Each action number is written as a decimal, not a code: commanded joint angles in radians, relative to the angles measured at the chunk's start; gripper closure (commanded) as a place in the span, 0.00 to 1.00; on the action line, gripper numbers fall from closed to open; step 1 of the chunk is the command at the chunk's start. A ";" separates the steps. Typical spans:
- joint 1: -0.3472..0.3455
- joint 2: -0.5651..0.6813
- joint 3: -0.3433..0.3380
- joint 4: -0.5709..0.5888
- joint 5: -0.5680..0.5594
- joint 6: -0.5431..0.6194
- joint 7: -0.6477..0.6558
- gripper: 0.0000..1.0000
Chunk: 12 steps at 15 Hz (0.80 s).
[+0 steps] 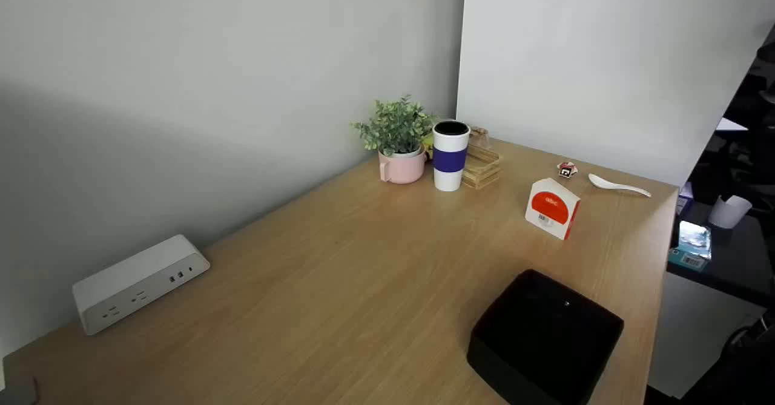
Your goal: Put the book in the black box
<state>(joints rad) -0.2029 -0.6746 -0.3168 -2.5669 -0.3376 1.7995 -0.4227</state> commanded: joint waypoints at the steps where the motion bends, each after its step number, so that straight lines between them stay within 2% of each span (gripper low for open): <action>1: 0.002 0.000 -0.001 0.001 0.000 -0.002 0.001 0.00; 7: 0.002 0.000 -0.001 0.001 0.000 -0.002 0.001 0.00; 12: 0.042 0.023 -0.011 0.014 0.006 0.067 -0.055 0.00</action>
<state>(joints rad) -0.1888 -0.6745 -0.3168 -2.5663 -0.3376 1.8243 -0.4295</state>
